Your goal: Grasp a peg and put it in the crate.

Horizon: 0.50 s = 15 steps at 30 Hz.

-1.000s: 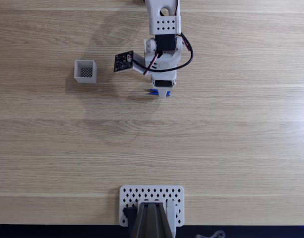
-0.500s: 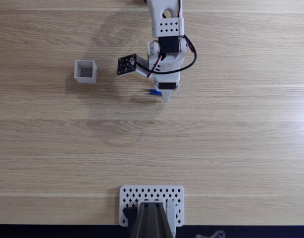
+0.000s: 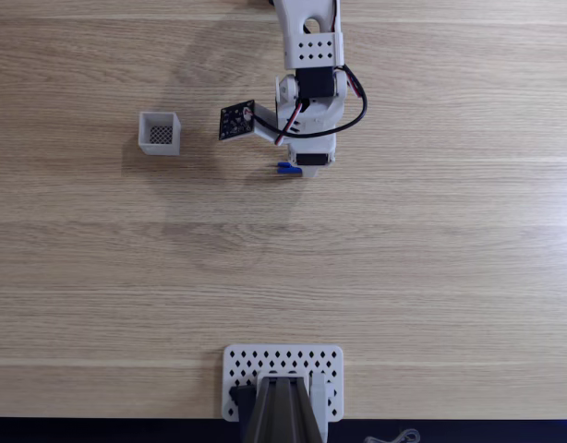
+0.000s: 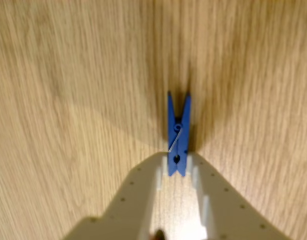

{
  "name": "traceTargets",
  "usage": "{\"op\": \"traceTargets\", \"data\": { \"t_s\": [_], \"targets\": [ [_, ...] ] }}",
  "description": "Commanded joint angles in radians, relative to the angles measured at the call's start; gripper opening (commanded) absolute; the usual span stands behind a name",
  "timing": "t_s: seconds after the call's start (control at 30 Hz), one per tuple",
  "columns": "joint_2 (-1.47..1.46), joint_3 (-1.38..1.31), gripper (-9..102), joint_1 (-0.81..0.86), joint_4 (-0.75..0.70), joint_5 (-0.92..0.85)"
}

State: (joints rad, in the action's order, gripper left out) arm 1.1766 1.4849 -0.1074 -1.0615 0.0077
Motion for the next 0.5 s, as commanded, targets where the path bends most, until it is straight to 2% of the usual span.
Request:
{"op": "traceTargets", "data": {
  "t_s": [0.0, 0.27, 0.47],
  "targets": [
    [0.008, -0.043, -1, -0.008, 0.009, 0.003],
    [0.183, 0.029, -1, 0.049, 0.124, -0.009],
    [0.483, 0.290, -1, 0.138, 0.393, -0.124]
  ]
}}
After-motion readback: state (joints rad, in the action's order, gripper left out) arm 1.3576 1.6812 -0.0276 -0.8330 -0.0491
